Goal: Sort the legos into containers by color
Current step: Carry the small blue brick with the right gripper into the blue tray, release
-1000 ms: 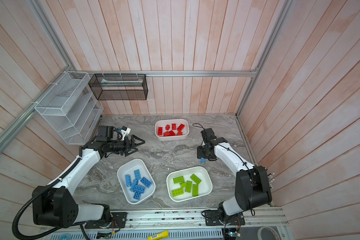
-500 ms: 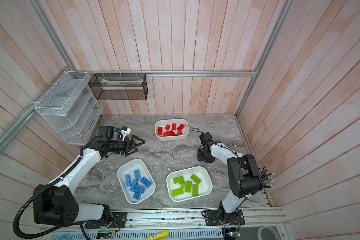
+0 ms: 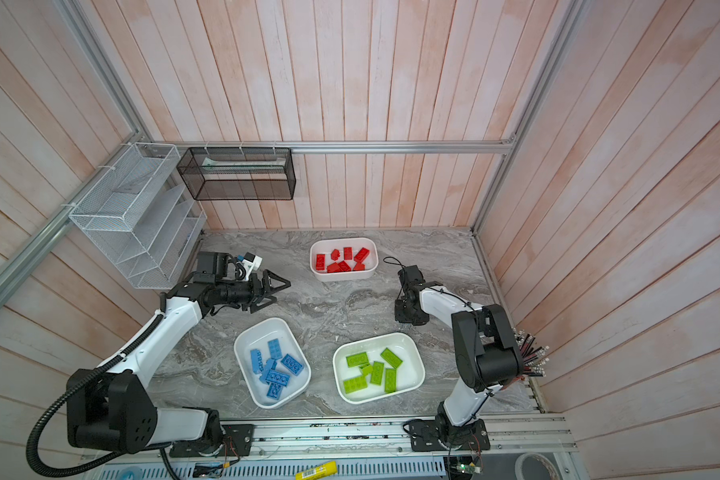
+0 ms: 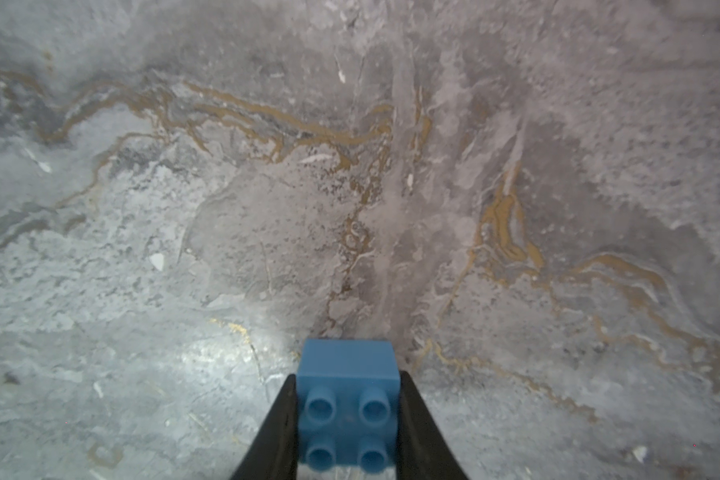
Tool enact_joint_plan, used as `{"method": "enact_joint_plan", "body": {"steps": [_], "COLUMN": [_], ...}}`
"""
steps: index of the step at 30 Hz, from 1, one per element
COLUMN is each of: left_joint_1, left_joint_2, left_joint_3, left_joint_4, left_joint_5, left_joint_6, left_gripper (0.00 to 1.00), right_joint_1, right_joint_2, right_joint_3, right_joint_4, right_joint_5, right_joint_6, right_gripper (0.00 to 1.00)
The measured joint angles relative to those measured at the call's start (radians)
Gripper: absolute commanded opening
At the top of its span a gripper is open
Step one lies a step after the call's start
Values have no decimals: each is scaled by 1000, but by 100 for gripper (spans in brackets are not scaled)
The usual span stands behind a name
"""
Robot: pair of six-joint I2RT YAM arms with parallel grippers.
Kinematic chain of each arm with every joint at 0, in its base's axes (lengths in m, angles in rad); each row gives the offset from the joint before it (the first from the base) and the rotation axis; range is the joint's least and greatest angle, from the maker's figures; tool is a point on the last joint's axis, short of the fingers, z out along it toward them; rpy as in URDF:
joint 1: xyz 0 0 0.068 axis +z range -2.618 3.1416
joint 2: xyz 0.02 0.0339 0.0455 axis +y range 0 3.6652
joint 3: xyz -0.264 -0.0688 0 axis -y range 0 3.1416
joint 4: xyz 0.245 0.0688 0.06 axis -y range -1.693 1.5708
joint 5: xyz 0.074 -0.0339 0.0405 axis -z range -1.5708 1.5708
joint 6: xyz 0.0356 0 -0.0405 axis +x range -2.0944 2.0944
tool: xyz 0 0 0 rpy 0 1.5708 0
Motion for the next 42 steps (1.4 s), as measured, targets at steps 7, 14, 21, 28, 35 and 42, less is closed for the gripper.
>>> {"method": "enact_joint_plan", "body": {"steps": [7, 14, 21, 28, 35, 42], "left_joint_1": [0, 1, 2, 2, 2, 2], "left_joint_2": [0, 7, 37, 54, 53, 33], "left_joint_3": [2, 38, 50, 66, 66, 66], "left_joint_4": [-4, -3, 4, 4, 3, 3], "left_joint_5": [-2, -10, -22, -30, -33, -46], "left_joint_6": [0, 0, -4, -4, -4, -11], "left_gripper": [100, 100, 100, 100, 100, 100], "right_joint_1": [98, 385, 673, 787, 804, 804], "right_joint_2": [-93, -135, -98, 68, 171, 222], "right_joint_3": [186, 303, 302, 306, 385, 422], "right_joint_4": [-90, -91, -17, 49, 110, 133], "right_joint_5": [-34, -131, -237, -270, -275, -280], "right_joint_6": [-18, -46, -182, -322, -373, -400], "right_gripper": [24, 25, 26, 27, 29, 32]}}
